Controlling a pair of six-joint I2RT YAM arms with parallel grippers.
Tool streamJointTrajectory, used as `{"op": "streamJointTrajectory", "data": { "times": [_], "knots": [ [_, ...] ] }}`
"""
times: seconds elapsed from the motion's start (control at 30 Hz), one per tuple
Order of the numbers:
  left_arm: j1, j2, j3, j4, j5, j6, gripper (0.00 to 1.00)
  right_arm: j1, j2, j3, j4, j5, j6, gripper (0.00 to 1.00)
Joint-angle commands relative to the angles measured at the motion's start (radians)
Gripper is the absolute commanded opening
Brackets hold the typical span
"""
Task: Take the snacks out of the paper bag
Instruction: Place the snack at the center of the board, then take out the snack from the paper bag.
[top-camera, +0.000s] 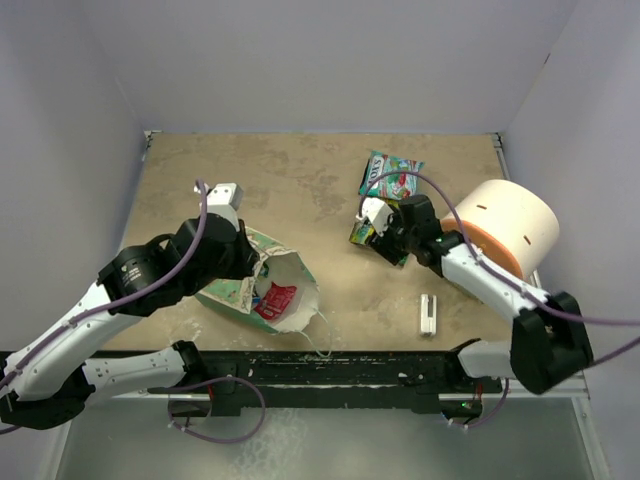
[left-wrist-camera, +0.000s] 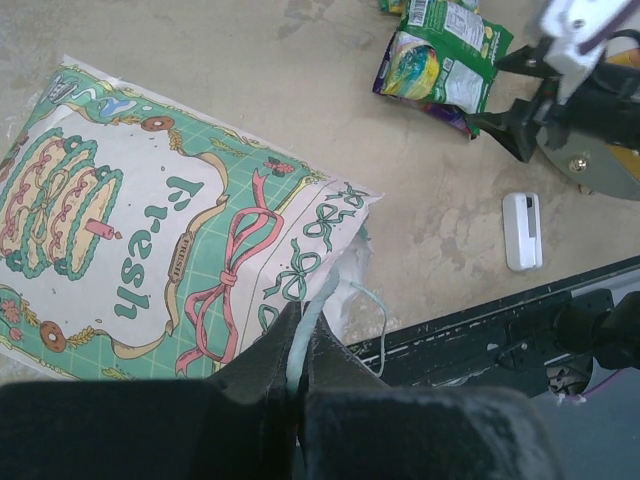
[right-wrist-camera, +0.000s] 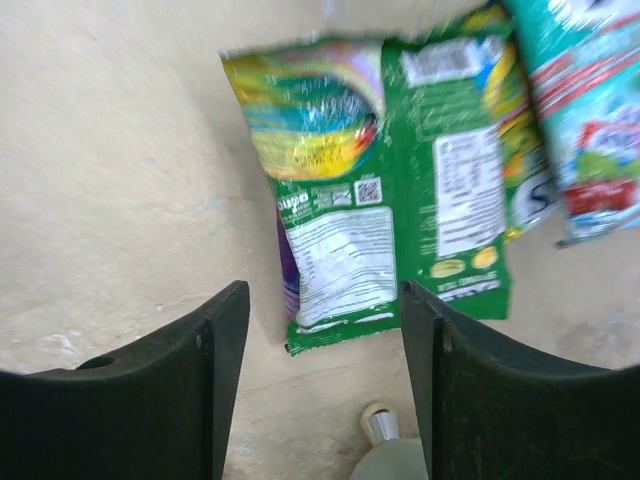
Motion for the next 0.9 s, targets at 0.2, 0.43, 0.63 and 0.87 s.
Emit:
{"op": "streamJointTrajectory", "data": {
  "times": [0.2,0.43,0.63,0.87],
  "knots": [
    [0.002,-0.003,0.000,0.027,0.029,0.002,0.00,0.168,-0.410,-0.023,-0.026,-0.384,-0.102,0.67],
    [0.003,-0.011,-0.003,-0.007,0.020,-0.021,0.00,0.338,-0.531,-0.147,0.168,-0.609,-0.190,0.62],
    [0.002,-0.032,-0.007,-0.062,0.026,-0.079,0.00,0.516,-0.333,-0.097,0.180,-0.546,-0.377,0.59],
    [0.003,-0.039,-0.019,-0.146,0.066,-0.188,0.00,0.650,-0.121,-0.072,0.339,-0.461,-0.516,0.58]
  ]
}}
